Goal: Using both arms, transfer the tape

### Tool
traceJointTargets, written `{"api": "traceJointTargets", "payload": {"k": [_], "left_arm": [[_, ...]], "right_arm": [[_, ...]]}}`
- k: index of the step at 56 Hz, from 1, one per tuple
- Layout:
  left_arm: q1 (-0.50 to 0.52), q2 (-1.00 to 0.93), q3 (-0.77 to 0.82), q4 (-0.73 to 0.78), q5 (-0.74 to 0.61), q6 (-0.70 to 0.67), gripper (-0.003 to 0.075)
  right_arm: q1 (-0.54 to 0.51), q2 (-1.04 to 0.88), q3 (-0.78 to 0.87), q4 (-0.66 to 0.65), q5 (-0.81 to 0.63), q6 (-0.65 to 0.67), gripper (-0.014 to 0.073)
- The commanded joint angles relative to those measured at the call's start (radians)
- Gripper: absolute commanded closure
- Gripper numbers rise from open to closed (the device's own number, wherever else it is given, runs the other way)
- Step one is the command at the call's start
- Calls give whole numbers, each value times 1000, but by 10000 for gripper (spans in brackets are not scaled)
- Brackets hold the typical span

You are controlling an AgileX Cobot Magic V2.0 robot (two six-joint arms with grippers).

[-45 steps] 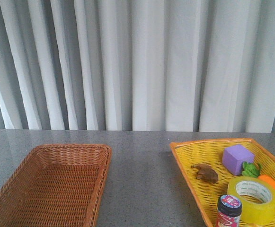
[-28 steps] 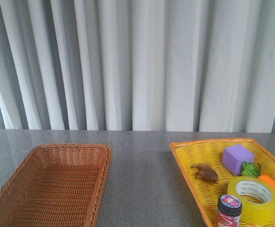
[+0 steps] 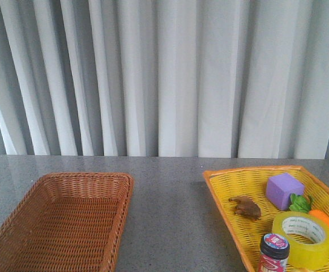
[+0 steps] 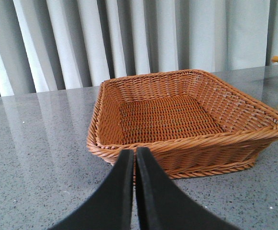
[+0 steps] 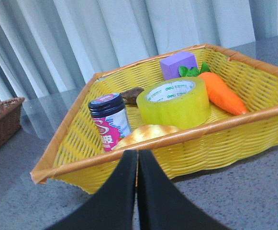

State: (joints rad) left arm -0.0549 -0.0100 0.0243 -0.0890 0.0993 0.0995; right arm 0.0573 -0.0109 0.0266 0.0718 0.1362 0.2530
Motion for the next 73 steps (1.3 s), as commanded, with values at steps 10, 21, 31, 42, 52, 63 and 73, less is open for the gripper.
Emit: {"api": "traceJointTargets", "payload": {"k": [10, 21, 31, 42, 52, 63, 73], "left_arm": [[3, -15, -10, -3, -80, -9, 726], [3, -15, -10, -3, -80, -9, 726], [3, -15, -10, -3, -80, -9, 726], [3, -15, -10, -3, -86, -9, 726], [3, -15, -10, -113, -119, -73, 726], [3, -15, -10, -236, -166, -127, 726], [3, -15, -16, -310, -194, -190, 726]], "right_arm": [[-6, -10, 3, 131, -82, 1, 598], [-6, -10, 3, 264, -106, 1, 598], [-6, -10, 3, 336, -118, -1, 598], [-6, -10, 3, 348, -118, -1, 598], [-6, -10, 3, 348, -118, -1, 598], [-6, -10, 3, 348, -118, -1, 598], [-6, -10, -14, 347, -126, -11, 596]]}}
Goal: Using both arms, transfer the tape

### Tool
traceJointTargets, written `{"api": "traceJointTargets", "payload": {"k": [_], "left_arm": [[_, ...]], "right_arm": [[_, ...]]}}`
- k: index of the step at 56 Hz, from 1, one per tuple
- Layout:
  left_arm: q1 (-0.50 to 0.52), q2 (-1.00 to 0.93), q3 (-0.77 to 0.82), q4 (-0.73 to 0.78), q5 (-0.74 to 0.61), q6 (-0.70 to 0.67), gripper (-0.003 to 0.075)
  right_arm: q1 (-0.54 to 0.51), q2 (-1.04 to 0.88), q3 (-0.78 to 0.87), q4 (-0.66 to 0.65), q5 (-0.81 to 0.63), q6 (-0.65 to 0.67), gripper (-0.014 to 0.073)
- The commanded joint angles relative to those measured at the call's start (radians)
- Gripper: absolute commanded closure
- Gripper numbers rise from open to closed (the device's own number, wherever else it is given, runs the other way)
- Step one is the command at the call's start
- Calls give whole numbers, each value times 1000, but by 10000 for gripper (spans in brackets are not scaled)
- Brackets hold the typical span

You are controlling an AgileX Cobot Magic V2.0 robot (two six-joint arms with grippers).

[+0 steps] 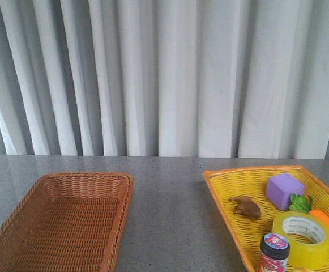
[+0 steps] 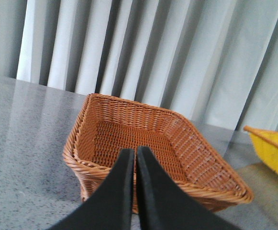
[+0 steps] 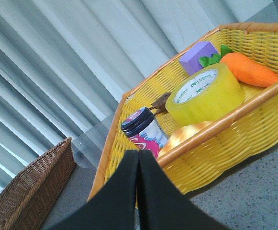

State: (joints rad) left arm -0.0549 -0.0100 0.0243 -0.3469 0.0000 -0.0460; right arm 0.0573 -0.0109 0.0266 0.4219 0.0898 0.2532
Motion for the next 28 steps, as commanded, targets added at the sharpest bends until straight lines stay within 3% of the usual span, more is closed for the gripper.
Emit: {"api": "traceJointTargets", "payload": {"k": [1, 14, 28], "left_arm": [[3, -15, -16, -65, -100, -59, 724], [2, -15, -44, -104, -127, -213, 683], [2, -15, -233, -93, -24, -147, 499]], "right_arm": [[-6, -10, -18, -3, -81, -16, 595], [-6, -8, -150, -7, -102, -133, 522], [-6, 71, -334, -7, -83, -305, 284]]}}
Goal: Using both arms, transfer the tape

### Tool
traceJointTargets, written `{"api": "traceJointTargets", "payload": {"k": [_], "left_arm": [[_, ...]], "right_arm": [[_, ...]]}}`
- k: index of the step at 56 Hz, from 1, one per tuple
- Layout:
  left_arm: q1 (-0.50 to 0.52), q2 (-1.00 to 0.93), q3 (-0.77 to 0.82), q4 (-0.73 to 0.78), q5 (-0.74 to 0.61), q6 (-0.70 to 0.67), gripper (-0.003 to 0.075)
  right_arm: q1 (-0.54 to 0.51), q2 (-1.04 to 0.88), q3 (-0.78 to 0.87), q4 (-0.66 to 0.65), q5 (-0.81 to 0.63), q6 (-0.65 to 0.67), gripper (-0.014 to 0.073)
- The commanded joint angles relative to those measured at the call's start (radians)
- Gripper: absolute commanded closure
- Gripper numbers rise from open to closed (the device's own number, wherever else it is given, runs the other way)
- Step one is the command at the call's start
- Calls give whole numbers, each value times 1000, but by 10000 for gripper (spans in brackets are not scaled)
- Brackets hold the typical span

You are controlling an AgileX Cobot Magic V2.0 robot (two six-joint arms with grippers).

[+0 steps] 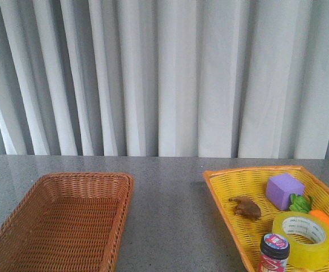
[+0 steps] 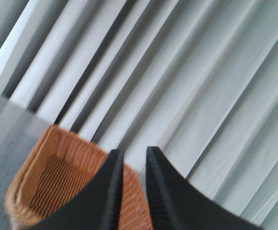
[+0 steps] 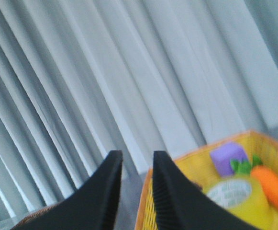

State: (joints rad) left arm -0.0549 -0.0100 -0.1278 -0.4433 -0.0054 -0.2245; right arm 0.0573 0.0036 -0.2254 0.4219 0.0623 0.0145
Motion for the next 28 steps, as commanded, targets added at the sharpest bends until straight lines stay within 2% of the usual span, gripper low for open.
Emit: {"api": "traceJointTargets", "payload": {"k": [1, 10, 19, 28], "left_arm": [[2, -15, -96, 4, -11, 44, 482], [2, -8, -203, 2, 120, 147, 381], [2, 91, -307, 0, 309, 265, 374], [2, 234, -395, -10, 390, 372, 374]], "right_arm": [[-6, 70, -96, -7, -50, -74, 263], [-6, 210, -222, -13, 16, -131, 145], [-6, 394, -409, -63, 133, -242, 137], [-6, 570, -619, -177, 225, -246, 137]]}}
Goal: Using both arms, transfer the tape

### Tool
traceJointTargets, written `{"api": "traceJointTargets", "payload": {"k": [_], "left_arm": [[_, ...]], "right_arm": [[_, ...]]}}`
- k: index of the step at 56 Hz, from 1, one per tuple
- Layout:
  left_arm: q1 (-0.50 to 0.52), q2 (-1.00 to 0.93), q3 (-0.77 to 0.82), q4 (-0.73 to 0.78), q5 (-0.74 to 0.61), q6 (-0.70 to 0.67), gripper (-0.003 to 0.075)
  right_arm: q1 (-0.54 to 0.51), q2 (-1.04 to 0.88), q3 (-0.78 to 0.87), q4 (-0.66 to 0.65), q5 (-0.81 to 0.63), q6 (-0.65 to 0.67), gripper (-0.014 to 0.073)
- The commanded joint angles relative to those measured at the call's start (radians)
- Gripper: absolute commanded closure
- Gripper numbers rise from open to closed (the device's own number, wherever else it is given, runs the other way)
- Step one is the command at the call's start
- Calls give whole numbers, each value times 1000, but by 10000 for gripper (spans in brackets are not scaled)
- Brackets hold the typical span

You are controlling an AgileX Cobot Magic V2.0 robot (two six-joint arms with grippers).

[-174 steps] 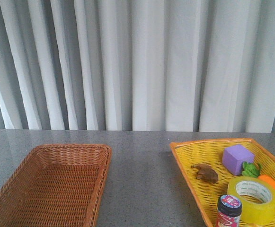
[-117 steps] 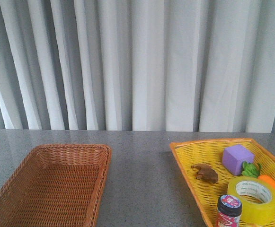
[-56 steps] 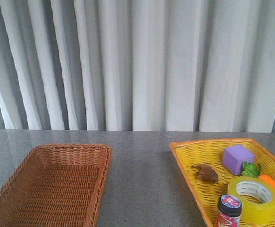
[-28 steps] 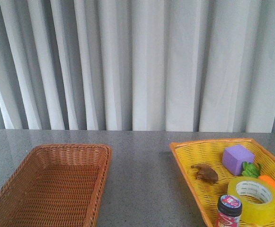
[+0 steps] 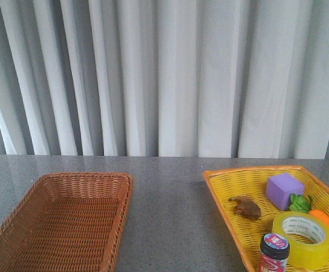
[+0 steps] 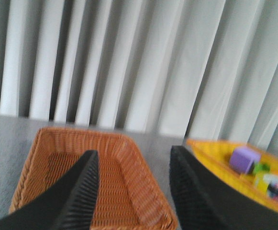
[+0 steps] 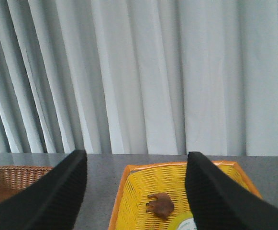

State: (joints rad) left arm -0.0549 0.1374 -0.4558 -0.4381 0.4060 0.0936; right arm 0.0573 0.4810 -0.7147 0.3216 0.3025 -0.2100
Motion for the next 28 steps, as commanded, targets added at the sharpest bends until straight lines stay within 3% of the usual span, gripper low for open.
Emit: {"api": "traceJointTargets", "payload": {"k": [1, 8, 18, 28], "left_arm": [[2, 105, -78, -14, -17, 63, 374], [2, 212, -140, -13, 15, 97, 374], [2, 319, -196, -13, 17, 134, 374], [2, 348, -202, -13, 18, 137, 374]], "right_arm": [[-6, 115, -146, -99, -5, -21, 137], [-10, 259, -297, -228, 92, 54, 137], [-65, 509, -512, -444, 366, 242, 137], [-76, 725, -641, -507, 486, 300, 137]]}}
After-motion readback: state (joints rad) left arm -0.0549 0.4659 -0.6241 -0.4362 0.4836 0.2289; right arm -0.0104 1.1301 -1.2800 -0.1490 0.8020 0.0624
